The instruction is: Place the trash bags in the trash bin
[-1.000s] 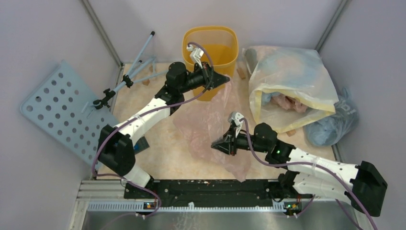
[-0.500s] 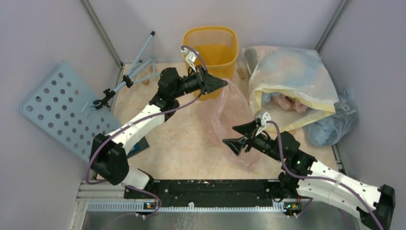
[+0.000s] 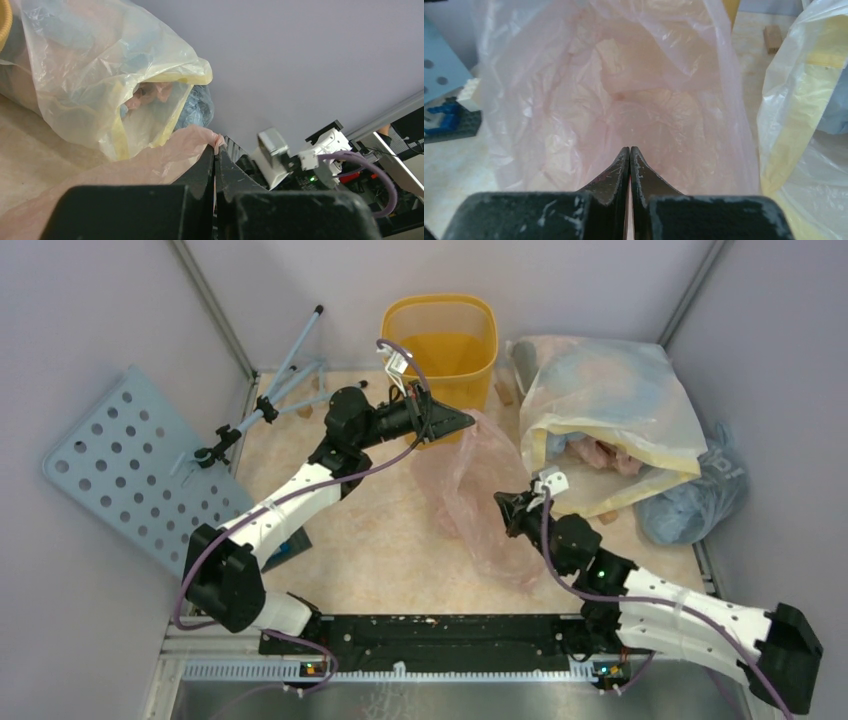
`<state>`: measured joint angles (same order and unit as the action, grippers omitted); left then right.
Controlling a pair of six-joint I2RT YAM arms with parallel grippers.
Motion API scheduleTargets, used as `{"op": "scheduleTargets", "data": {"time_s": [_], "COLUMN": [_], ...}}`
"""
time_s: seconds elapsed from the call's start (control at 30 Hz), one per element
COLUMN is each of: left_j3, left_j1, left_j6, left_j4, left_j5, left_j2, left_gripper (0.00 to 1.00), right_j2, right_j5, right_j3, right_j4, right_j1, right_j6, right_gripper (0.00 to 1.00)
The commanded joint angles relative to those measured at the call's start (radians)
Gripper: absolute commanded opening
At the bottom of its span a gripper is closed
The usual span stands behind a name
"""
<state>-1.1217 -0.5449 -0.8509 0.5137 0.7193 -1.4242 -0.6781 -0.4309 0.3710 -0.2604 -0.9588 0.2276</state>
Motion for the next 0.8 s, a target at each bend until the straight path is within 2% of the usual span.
{"op": "scheduleTargets", "data": {"time_s": [0.0, 0.07, 0.2, 0.37, 0.5, 0.77], "left_j3": [0.003, 0.0, -0.001, 0.017, 0.031, 0.026], "left_j1": [-0.01, -0.012, -0.015, -0.019, -0.025, -0.027], "left_j6": [-0.031, -0.041, -0.046, -0.044, -0.049, -0.051], "left_j4": [0.091, 0.1, 0.095, 0.09, 0.094, 0.083], "left_j5": [0.034, 0.043, 0.062, 0.067, 0.072, 0.09], "left_j2": [-0.004, -0.009, -0.004, 0.01, 0.015, 0.031], "left_gripper": [0.0, 0.0, 0.0, 0.0, 0.0, 0.0], "right_j2": [-0.147, -0.236, -0.387, -0.551, -0.673, -0.729], "right_j5": [-0.035, -0.007, 0.02, 0.048, 0.029, -0.007], "right_j3": [-0.032, -0.01, 0.056, 0.046, 0.102, 0.071], "right_j4": [-0.319, -0.397, -0.426, -0.59, -0.561, -0.599], "right_j1": [0.003, 0.003, 0.006, 0.011, 0.011, 0.012], "right_j6": [-0.094, -0.127, -0.156, -0.168, -0.191, -0.145], "right_gripper": [0.0, 0.0, 0.0, 0.0, 0.0, 0.0]}}
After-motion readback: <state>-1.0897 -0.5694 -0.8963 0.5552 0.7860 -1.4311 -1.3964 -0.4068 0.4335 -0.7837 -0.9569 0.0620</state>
